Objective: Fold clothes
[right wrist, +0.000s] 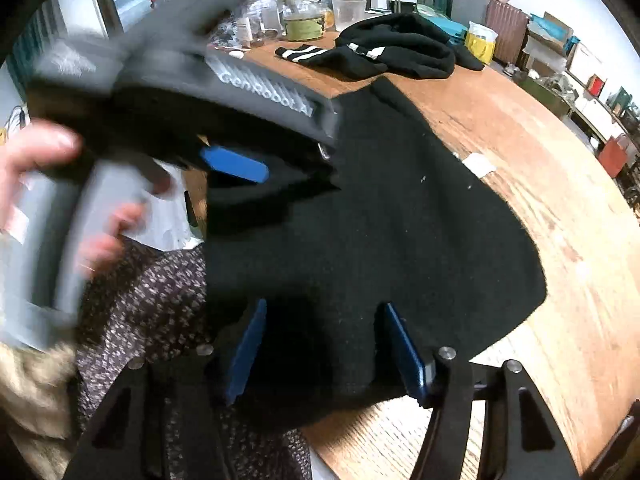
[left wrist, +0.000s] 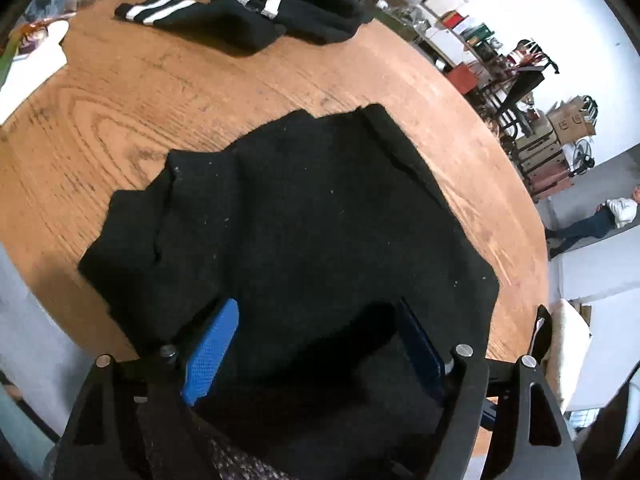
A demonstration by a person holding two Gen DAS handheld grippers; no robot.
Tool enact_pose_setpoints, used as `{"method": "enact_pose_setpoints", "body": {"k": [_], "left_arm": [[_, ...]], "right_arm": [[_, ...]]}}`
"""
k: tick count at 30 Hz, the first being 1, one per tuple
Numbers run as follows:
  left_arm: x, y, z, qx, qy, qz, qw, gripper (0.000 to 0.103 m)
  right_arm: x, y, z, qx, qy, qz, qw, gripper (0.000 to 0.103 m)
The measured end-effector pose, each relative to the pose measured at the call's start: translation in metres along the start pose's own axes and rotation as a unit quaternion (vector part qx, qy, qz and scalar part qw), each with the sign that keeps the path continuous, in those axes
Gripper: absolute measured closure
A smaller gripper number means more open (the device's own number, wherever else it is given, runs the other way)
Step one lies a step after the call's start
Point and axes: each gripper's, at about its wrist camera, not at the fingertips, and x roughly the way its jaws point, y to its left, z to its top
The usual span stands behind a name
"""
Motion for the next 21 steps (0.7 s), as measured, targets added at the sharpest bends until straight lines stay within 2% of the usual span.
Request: {"method": "enact_pose_setpoints", "body": {"k": [2, 4, 7, 9, 12, 14, 16, 18, 19, 21], "left_arm": [[-0.009, -0.001, -0.003, -0.006, -0.001, -0.003, 1.0, 0.023], [-0.022, -0.005, -0.01, -0.006, -0.009, -0.017, 0.9998, 0.023], [-0.032, -0.008, -0.018, -0.001, -0.018, -0.045, 0.9988, 0.023], [-0.019, -0.007, -0.018, 0.007, -0.002, -0.046, 0.9989, 0.023], [-0.01, -0.005, -0.02, -0.004, 0.013, -0.036, 0.9993, 0.024], [-0.013, -0.005, -0.022, -0.009, 0.007, -0.041, 0.9991, 0.024], [-0.015, -0.005, -0.023, -0.015, 0.001, -0.051, 0.9986, 0.023], [-0.01, -0.003, -0.024, -0.022, -0.002, -0.058, 0.9981, 0.024], [-0.006, -0.001, -0.024, -0.025, -0.004, -0.059, 0.9979, 0.024], [0.0, 0.003, -0.024, -0.033, -0.01, -0.067, 0.9972, 0.024]], "right_arm": [[-0.016, 0.0, 0.001, -0.009, -0.013, 0.012, 1.0, 0.042], [-0.028, 0.001, 0.0, -0.021, -0.029, 0.019, 0.999, 0.039], [0.002, -0.001, -0.008, -0.021, 0.019, 0.013, 0.999, 0.037], [0.01, 0.0, -0.012, -0.015, 0.01, 0.011, 1.0, 0.033], [-0.001, 0.0, -0.008, -0.012, 0.005, 0.015, 1.0, 0.035], [-0.015, -0.01, -0.003, 0.007, -0.009, 0.03, 0.999, 0.038], [-0.025, -0.024, 0.001, 0.031, -0.029, 0.016, 0.999, 0.033], [-0.013, -0.039, -0.003, 0.059, -0.017, -0.034, 0.998, 0.03], [-0.005, -0.046, -0.006, 0.077, -0.012, -0.034, 0.996, 0.029], [0.011, -0.06, -0.01, 0.117, -0.006, -0.003, 0.993, 0.027]]}}
